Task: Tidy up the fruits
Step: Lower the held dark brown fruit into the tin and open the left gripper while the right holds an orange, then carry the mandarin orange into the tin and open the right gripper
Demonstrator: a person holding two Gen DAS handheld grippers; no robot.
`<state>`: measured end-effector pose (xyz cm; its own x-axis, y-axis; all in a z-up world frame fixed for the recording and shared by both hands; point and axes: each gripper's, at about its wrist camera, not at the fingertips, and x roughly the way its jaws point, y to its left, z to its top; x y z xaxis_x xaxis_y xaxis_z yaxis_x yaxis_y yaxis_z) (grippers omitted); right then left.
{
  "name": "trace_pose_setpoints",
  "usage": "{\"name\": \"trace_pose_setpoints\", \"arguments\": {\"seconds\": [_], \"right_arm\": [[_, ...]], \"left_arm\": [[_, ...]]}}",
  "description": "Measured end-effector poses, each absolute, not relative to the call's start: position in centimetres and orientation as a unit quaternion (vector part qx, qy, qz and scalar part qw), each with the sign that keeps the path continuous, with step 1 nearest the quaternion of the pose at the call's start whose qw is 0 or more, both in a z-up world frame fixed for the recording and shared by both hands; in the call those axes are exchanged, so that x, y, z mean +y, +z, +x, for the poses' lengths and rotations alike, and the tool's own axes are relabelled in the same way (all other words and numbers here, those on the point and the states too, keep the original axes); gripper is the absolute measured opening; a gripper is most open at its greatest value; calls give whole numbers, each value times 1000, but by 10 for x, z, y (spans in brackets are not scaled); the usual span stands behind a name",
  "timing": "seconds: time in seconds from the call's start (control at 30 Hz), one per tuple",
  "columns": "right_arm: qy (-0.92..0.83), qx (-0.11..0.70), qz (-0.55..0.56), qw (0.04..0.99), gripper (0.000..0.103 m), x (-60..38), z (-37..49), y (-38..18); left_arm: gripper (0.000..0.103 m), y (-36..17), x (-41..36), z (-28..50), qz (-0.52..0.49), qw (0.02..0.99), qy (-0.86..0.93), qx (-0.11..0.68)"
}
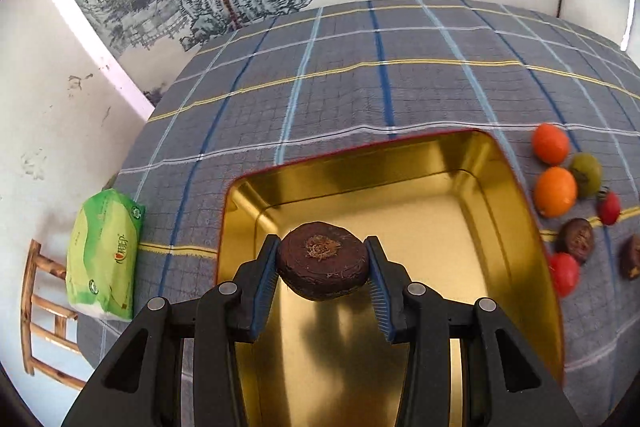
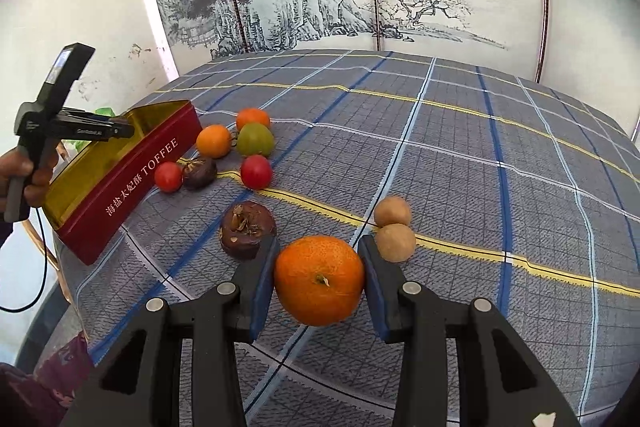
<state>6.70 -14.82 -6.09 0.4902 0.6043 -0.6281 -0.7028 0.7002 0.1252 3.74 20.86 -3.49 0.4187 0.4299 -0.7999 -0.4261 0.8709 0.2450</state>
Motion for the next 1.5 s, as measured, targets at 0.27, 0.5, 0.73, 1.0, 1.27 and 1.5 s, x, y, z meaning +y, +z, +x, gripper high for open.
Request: {"name": "trace_pose_setpoints", "arguments": {"seconds": [0.27, 0.5, 0.73, 1.0, 1.27, 1.5], "right_arm": [[376, 333, -78, 862, 37, -147, 67, -60], [378, 325, -75, 864, 37, -145, 65, -47], [441, 299, -73, 843, 37, -110, 53, -3], [544, 299, -112, 776, 37, -9, 40, 27], [584, 342, -170, 716, 37, 98, 40, 15], [570, 377, -187, 705, 37, 147, 54, -11]], "left_arm": [[45, -44, 229, 49, 7, 832, 262, 489], [67, -16, 227, 26, 0, 861, 272, 431], [86, 20, 193, -39, -68, 893, 250, 367], [90, 22, 160, -117, -187, 889, 255, 333], [92, 10, 142, -172, -251, 871, 277, 317], [99, 11, 100, -180, -173, 880, 282, 342]]}}
